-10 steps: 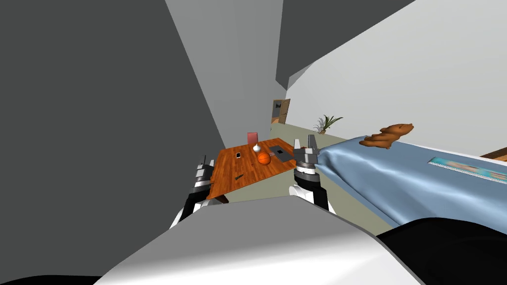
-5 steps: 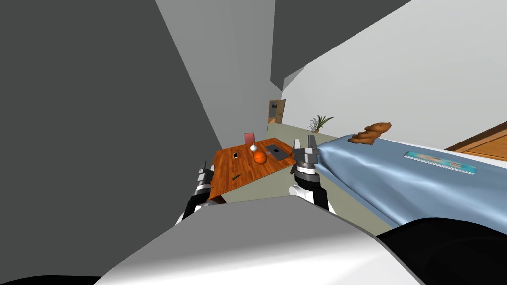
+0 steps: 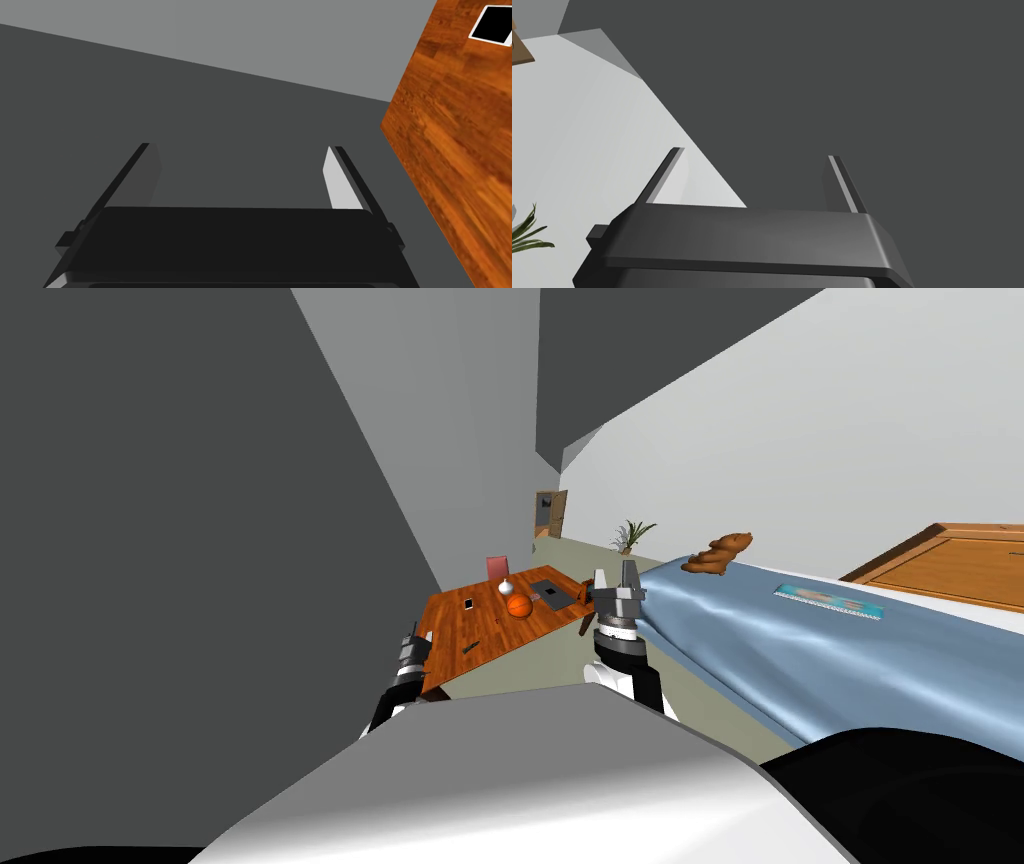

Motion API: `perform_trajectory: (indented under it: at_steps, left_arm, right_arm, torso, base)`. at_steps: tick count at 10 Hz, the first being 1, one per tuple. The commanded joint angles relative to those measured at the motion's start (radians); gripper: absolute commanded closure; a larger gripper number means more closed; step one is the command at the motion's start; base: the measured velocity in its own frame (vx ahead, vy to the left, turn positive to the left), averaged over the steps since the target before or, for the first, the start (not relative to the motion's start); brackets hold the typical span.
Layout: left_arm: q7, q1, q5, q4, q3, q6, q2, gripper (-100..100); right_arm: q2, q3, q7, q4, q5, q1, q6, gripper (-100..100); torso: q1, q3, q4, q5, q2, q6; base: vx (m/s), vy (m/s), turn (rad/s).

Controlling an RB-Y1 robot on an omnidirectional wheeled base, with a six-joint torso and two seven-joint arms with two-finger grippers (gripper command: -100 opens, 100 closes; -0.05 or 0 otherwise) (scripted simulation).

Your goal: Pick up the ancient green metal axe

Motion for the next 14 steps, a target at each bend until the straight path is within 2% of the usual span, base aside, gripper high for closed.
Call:
perform_trajectory:
  at_steps: [1, 2, 3, 4, 5, 6, 7, 8, 10, 11, 12, 14]
  left_arm:
    - [0.004, -0.003, 0.016, 0.040, 0.002, 0.004, 0.001, -100]
    - [0.011, -0.011, 0.052, 0.071, 0.009, 0.019, 0.009, -100]
    - [0.011, -0.011, 0.052, 0.097, 0.009, 0.019, 0.009, -100]
    - [0.020, -0.021, 0.089, 0.136, 0.015, 0.036, 0.016, -100]
    - [0.020, -0.021, 0.089, 0.154, 0.015, 0.036, 0.016, -100]
    - [0.029, -0.031, 0.126, 0.193, 0.021, 0.054, 0.024, -100]
    - [0.029, -0.031, 0.126, 0.214, 0.021, 0.054, 0.024, -100]
    - [0.038, -0.041, 0.163, 0.246, 0.027, 0.074, 0.033, -100]
    - [0.038, -0.041, 0.163, 0.273, 0.027, 0.074, 0.033, -100]
    - [0.048, -0.052, 0.200, 0.308, 0.032, 0.095, 0.042, -100]
    - [0.048, -0.052, 0.200, 0.334, 0.032, 0.095, 0.042, -100]
    - [0.068, -0.076, 0.268, 0.418, 0.040, 0.142, 0.061, -100]
  right_arm:
    - [0.000, 0.000, 0.000, 0.000, 0.000, 0.000, 0.000, 0]
    - [0.000, 0.000, 0.000, 0.000, 0.000, 0.000, 0.000, 0]
    - [0.000, 0.000, 0.000, 0.000, 0.000, 0.000, 0.000, 0]
    - [0.000, 0.000, 0.000, 0.000, 0.000, 0.000, 0.000, 0]
    - [0.000, 0.000, 0.000, 0.000, 0.000, 0.000, 0.000, 0]
    - [0.000, 0.000, 0.000, 0.000, 0.000, 0.000, 0.000, 0]
    - [0.000, 0.000, 0.000, 0.000, 0.000, 0.000, 0.000, 0]
    - [0.000, 0.000, 0.000, 0.000, 0.000, 0.000, 0.000, 0]
    - [0.000, 0.000, 0.000, 0.000, 0.000, 0.000, 0.000, 0]
    - [0.000, 0.000, 0.000, 0.000, 0.000, 0.000, 0.000, 0]
    - [0.000, 0.000, 0.000, 0.000, 0.000, 0.000, 0.000, 0]
    - [0.000, 0.000, 0.000, 0.000, 0.000, 0.000, 0.000, 0]
  torso:
    - [0.000, 0.000, 0.000, 0.000, 0.000, 0.000]
    - [0.000, 0.000, 0.000, 0.000, 0.000, -0.001]
    - [0.000, 0.000, 0.000, 0.000, 0.000, 0.000]
    - [0.000, 0.000, 0.000, 0.000, 0.000, -0.001]
    - [0.000, 0.000, 0.000, 0.000, 0.000, 0.000]
    - [0.000, 0.000, 0.000, 0.000, 0.000, -0.001]
    - [0.000, 0.000, 0.000, 0.000, 0.000, 0.000]
    - [0.000, 0.000, 0.000, 0.000, 0.000, -0.001]
    - [0.000, 0.000, 0.000, 0.000, 0.000, -0.001]
    - [0.001, 0.000, 0.000, 0.000, -0.001, -0.001]
    - [0.001, 0.000, 0.000, 0.000, -0.001, 0.000]
    - [0.000, 0.000, 0.000, 0.000, -0.001, 0.000]
  base:
    - [-0.014, -0.024, -0.091]
    - [-0.014, -0.029, -0.159]
    - [-0.010, -0.029, -0.073]
    - [-0.010, -0.035, -0.143]
    - [-0.008, -0.025, -0.090]
    - [-0.008, -0.031, -0.203]
    - [-0.008, -0.022, -0.079]
    - [-0.006, -0.033, -0.173]
    - [-0.003, -0.015, -0.028]
    - [-0.004, -0.017, -0.170]
    - [0.000, -0.015, -0.101]
    - [0.008, -0.029, -0.261]
